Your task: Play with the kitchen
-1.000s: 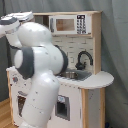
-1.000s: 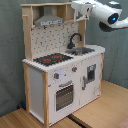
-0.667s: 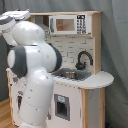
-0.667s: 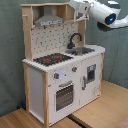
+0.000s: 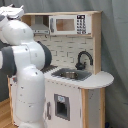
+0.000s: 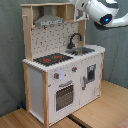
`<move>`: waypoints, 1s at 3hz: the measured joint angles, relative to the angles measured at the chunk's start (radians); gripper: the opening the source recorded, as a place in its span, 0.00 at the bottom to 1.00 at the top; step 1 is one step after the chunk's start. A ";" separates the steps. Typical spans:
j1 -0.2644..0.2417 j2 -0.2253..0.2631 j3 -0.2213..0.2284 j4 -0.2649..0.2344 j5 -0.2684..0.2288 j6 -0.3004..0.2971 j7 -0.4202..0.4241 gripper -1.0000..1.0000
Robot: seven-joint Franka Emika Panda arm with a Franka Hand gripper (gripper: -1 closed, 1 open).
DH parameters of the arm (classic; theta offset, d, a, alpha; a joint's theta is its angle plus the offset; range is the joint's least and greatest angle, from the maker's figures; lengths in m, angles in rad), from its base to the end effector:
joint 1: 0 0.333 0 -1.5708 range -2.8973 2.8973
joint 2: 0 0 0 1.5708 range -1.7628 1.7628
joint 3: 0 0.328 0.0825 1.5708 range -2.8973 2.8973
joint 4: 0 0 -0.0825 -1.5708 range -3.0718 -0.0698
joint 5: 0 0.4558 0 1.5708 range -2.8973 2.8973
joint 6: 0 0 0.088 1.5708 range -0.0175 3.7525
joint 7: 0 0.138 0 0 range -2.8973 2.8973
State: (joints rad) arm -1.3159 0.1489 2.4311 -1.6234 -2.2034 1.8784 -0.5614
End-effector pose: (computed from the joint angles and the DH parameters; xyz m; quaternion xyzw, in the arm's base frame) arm 0.3889 0.4968 0.8371 0.2457 0.4333 0.3227 0.8048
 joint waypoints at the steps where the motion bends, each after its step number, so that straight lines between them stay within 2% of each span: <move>1: 0.000 -0.051 0.000 0.040 -0.011 -0.044 0.082 1.00; 3: -0.008 -0.120 -0.002 0.056 -0.023 -0.178 0.295 1.00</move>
State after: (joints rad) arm -1.3244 0.0292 2.4294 -1.5674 -2.2266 1.7001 -0.2666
